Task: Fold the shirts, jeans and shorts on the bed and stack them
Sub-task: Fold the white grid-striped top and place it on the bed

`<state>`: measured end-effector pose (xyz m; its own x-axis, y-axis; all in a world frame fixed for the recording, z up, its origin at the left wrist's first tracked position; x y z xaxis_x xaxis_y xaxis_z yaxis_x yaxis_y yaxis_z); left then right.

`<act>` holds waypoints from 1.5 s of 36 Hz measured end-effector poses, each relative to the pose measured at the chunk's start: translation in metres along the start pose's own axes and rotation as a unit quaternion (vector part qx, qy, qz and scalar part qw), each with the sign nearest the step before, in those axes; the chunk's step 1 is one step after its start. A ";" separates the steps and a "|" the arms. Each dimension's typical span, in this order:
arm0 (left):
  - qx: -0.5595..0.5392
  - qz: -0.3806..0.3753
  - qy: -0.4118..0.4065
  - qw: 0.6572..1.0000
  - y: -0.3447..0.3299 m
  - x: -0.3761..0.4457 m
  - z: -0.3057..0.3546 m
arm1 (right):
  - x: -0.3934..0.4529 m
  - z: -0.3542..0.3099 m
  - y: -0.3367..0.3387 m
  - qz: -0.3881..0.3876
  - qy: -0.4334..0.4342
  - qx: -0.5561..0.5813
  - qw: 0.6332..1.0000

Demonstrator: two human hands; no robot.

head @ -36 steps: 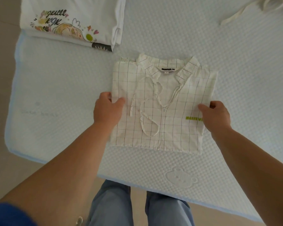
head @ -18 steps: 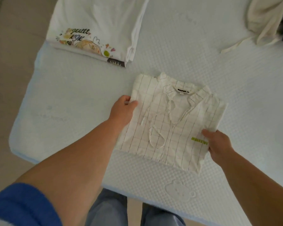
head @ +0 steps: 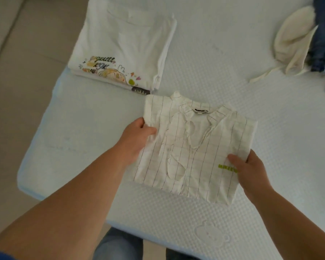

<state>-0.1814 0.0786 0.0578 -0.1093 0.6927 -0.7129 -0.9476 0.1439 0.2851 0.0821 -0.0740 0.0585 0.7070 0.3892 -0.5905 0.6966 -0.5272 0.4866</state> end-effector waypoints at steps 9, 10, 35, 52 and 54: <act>-0.112 0.032 -0.105 0.988 0.114 0.046 0.085 | -0.046 -0.117 -0.090 -0.041 0.175 0.026 0.983; -0.113 0.031 -0.117 0.986 0.125 0.054 0.098 | -0.049 -0.131 -0.103 -0.041 0.187 0.029 0.981; 0.082 0.028 -0.042 0.995 0.174 0.258 0.133 | 0.062 -0.184 -0.267 0.057 0.072 -0.048 0.995; 0.254 0.166 -0.147 0.942 0.198 0.254 0.120 | 0.054 -0.165 -0.270 0.115 0.075 -0.113 0.984; 0.259 0.185 -0.143 0.937 0.202 0.248 0.114 | 0.049 -0.156 -0.262 0.107 0.076 -0.137 0.982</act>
<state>-0.3656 0.3598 0.0113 -0.2468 0.9134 -0.3236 -0.5799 0.1284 0.8045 -0.0461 0.2007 0.0023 0.8366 0.4110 -0.3623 0.5217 -0.3954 0.7560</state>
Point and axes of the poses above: each hand's wrist, its own x-axis towards the middle knuckle, its own y-axis out of the back of the hand, z = x × y, the point moved 7 cm from there along x, towards the middle knuckle, and after that the axes turned 15 degrees about z, right-handed, at the moved point
